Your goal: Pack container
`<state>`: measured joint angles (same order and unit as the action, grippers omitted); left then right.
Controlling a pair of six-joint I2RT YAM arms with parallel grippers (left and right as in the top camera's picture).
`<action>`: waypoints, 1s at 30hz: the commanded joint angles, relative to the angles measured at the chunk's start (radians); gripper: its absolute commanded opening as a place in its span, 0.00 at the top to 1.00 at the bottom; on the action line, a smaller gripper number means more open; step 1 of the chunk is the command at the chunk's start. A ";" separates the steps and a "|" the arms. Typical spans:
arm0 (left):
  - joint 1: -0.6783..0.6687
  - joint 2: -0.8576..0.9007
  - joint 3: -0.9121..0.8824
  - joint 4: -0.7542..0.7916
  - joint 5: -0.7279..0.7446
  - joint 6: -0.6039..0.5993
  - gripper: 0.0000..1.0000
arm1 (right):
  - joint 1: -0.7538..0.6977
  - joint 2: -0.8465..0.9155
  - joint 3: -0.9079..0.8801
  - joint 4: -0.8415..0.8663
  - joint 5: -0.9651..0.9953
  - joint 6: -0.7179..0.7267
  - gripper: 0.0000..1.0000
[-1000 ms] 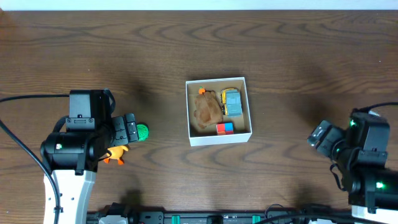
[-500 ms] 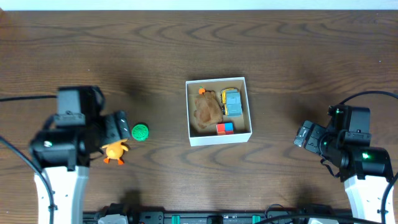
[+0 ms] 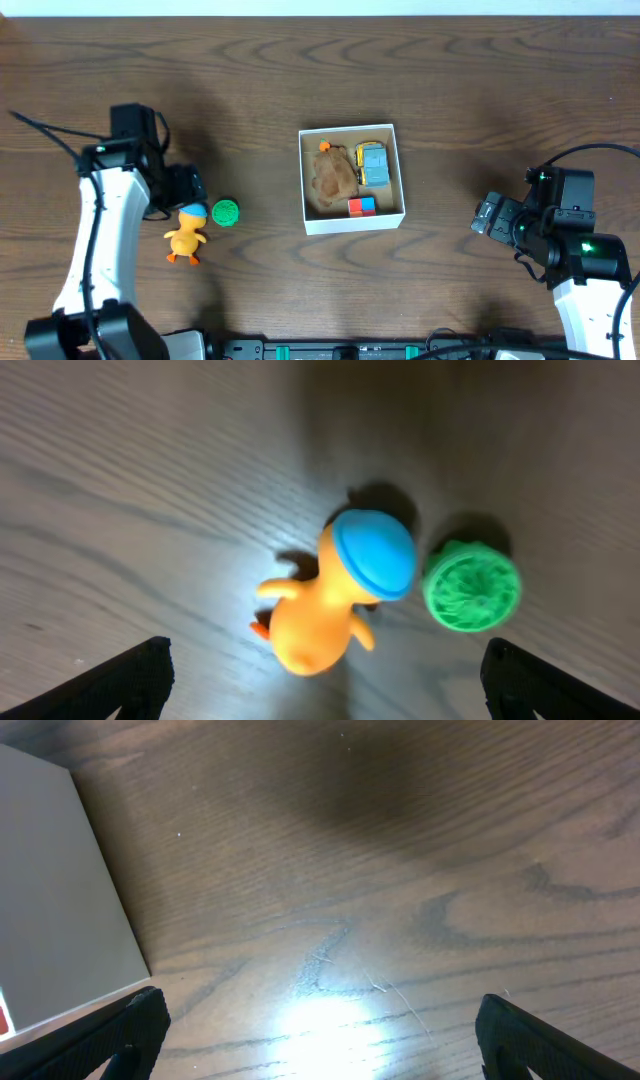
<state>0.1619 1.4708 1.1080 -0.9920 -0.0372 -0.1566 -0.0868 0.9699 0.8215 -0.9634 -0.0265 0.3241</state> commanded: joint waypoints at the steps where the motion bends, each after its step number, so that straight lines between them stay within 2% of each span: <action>1: 0.000 0.017 -0.100 0.050 -0.008 0.014 0.02 | -0.004 0.000 -0.005 0.004 -0.005 -0.019 0.01; 8: 0.001 0.027 -0.275 0.162 -0.004 0.012 0.02 | -0.004 0.000 -0.005 0.010 -0.006 -0.019 0.01; 14: 0.001 0.027 -0.289 0.168 -0.004 -0.006 0.02 | -0.004 0.000 -0.005 0.007 -0.006 -0.019 0.01; 16: 0.000 0.027 -0.289 0.164 -0.004 -0.006 0.18 | -0.004 0.000 -0.005 0.005 -0.006 -0.019 0.01; 19: 0.000 0.027 -0.289 0.156 -0.004 -0.006 0.32 | -0.004 0.000 -0.005 0.002 -0.006 -0.019 0.01; 22: 0.000 0.027 -0.289 0.149 -0.004 -0.006 0.30 | -0.004 0.000 -0.005 0.002 -0.006 -0.019 0.01; 26: 0.000 0.027 -0.302 0.161 -0.003 -0.007 0.17 | -0.004 0.000 -0.005 0.002 -0.006 -0.019 0.01; 30: 0.000 0.027 -0.336 0.197 -0.003 -0.014 0.15 | -0.004 0.000 -0.005 0.002 -0.006 -0.019 0.01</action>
<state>0.1619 1.4971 0.8028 -0.8055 -0.0330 -0.1612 -0.0868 0.9707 0.8215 -0.9607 -0.0277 0.3241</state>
